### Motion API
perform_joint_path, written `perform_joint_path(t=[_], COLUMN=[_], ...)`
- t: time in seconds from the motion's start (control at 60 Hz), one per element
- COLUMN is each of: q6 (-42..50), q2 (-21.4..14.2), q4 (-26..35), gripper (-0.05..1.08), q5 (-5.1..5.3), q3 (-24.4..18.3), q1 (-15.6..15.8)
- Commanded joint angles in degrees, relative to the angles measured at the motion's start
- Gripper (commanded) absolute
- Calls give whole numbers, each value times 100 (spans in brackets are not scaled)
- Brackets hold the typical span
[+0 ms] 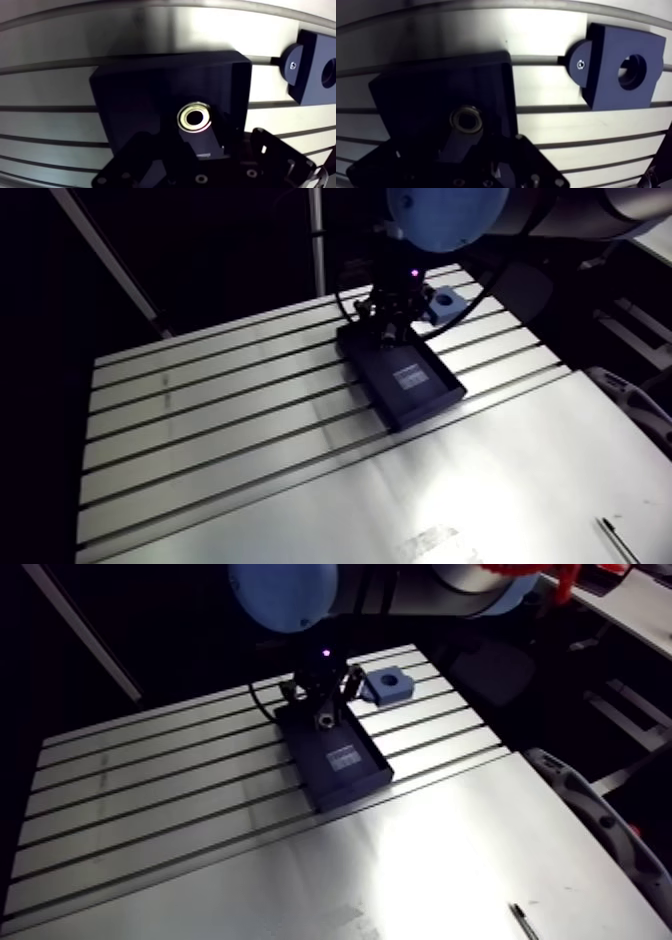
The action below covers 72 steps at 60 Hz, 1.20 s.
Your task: Pick up the bearing and press it into the housing until flush.
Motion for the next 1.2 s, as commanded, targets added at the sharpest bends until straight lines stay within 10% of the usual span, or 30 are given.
perform_joint_path(t=[0.017,1.2], q6=[0,-26], q2=[20,-500], q4=[0,423], gripper=[53,64], q5=[-1,52], q3=[-7,-104], q1=[-4,57])
